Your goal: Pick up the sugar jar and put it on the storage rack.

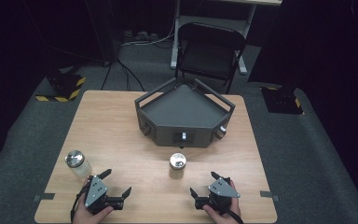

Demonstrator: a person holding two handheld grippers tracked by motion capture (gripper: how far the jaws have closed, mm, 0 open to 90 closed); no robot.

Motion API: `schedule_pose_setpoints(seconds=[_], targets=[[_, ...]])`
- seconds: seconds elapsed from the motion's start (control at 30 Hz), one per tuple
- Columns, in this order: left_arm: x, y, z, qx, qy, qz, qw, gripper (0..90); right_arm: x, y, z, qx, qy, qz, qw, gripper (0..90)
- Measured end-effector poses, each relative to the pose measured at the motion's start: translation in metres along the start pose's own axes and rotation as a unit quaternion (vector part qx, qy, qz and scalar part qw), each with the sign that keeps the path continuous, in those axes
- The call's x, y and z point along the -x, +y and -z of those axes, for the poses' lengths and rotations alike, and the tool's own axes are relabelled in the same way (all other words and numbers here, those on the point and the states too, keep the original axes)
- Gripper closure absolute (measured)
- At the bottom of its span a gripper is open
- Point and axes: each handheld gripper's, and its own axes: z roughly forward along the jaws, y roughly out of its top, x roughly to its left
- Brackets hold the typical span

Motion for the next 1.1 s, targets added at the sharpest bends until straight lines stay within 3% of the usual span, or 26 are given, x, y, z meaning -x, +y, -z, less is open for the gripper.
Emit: schedule_pose_setpoints(seconds=[0.27, 0.6, 1.1], targets=[[-0.002, 0.002, 0.010, 0.015, 0.013, -0.001, 0.9998, 0.6, 0.000, 0.000, -0.001, 0.000, 0.000, -0.004, 1.0000, 0.6], [-0.009, 0.003, 0.024, 0.029, 0.047, 0.007, 0.9985, 0.6, 0.000, 0.001, -0.001, -0.001, -0.001, -0.003, 1.0000, 0.6], [-0.022, 0.002, 0.046, 0.057, 0.097, 0.027, 0.9933, 0.5, 0.000, 0.001, -0.002, -0.003, 0.001, -0.001, 1.0000, 0.6]])
